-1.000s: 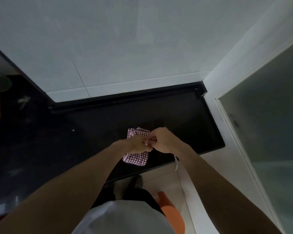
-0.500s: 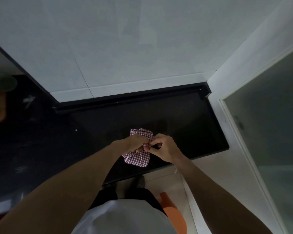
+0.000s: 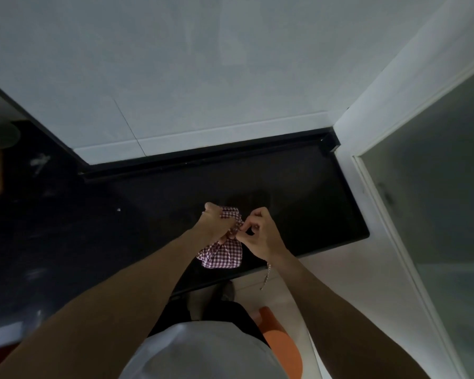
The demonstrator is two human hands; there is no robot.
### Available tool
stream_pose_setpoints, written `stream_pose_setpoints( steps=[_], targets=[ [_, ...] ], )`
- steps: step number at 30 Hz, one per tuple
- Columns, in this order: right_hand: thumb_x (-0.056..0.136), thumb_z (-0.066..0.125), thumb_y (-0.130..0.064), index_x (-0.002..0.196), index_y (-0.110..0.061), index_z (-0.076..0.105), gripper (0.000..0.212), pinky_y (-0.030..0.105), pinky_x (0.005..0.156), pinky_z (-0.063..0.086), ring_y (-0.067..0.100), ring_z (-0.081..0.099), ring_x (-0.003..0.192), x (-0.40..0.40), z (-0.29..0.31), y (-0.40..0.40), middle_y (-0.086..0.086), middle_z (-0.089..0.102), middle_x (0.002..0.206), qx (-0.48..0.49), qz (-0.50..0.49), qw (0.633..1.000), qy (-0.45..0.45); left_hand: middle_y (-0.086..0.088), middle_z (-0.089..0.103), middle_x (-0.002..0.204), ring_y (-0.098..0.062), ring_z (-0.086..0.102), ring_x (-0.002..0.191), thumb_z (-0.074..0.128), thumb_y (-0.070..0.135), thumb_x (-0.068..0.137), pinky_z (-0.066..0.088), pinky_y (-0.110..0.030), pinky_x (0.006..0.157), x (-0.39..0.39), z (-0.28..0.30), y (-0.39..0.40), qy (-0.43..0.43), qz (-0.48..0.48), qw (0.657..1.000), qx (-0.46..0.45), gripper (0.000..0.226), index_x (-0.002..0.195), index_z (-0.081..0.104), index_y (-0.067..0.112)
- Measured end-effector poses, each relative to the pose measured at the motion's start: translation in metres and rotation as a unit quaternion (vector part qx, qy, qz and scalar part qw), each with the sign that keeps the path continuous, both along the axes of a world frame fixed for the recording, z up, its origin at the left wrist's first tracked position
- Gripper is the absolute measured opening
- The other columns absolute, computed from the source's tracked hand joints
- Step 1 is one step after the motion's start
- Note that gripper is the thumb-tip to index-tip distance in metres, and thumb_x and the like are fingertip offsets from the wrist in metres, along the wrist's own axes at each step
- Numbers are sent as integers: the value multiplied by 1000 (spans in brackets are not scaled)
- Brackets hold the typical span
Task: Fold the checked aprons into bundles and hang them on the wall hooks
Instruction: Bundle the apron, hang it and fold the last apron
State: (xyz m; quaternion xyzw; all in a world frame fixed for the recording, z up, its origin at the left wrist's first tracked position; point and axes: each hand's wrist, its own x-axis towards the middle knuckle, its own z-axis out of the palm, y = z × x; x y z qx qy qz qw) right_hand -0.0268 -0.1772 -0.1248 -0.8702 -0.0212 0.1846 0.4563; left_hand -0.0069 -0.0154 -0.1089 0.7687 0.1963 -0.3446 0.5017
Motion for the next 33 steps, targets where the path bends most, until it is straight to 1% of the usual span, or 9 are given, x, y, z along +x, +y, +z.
stream_pose_setpoints(
  steps=[5,8,11,14,17,19,24,28,33],
  targets=[
    [83,75,-13,68,-27,64,23,24,80,46,12,57,94,1,1,4,-4,47,107,48,-38,995,85,-11,67,73,-16,61,54,63,2,91,48,-30,57,0,-3,16,5,-44,995,-85,30,117,47,0],
    [83,77,-15,74,-29,74,17,30,77,50,21,64,99,-2,1,8,5,57,112,164,-121,965,167,-11,70,82,-18,65,67,56,5,98,46,-36,70,-4,-1,24,14,-83,985,-152,18,114,56,-5],
    [88,72,-11,96,-18,71,11,27,66,49,19,66,85,-4,1,9,7,68,95,252,-177,920,244,-12,68,84,-18,62,65,47,9,100,40,-29,62,-7,2,21,31,-83,981,-173,24,104,63,-9],
    [92,67,-11,103,-14,70,11,25,65,51,16,67,80,-5,1,11,5,69,89,267,-179,914,249,-10,66,75,-16,59,60,45,9,97,38,-25,56,-8,5,16,28,-100,981,-162,24,93,65,-4],
    [94,65,-7,104,-9,70,12,23,66,53,15,70,80,-5,-1,8,6,71,91,270,-178,918,229,-6,68,69,-10,64,61,59,11,96,47,-15,62,-10,0,15,-50,-159,983,-82,16,95,70,1],
    [89,68,0,100,-8,68,14,19,61,50,13,68,75,-4,-2,4,4,69,87,254,-178,927,210,-9,70,76,-14,64,59,59,8,96,51,-18,62,-12,-3,14,-76,-110,987,-89,13,98,71,3],
    [76,77,2,81,-19,70,23,21,74,48,2,62,77,-6,-14,-9,-1,64,93,56,-77,994,55,-14,71,79,-22,64,57,49,8,102,54,-25,60,-16,-6,11,-105,-57,989,-90,9,107,57,8],
    [78,83,-18,95,-12,75,20,18,74,53,6,62,84,-16,-21,-7,-2,60,100,13,0,999,-43,-18,73,79,-21,72,72,51,16,102,54,-28,71,-15,-8,13,-105,-118,987,-42,10,110,52,9],
    [77,83,-12,89,-6,74,16,22,74,54,8,62,83,-12,-23,0,0,62,97,-21,8,997,-74,-10,74,82,-14,72,69,65,17,94,54,-15,65,-10,-3,9,-132,-156,979,-1,13,101,58,9]
  ],
)
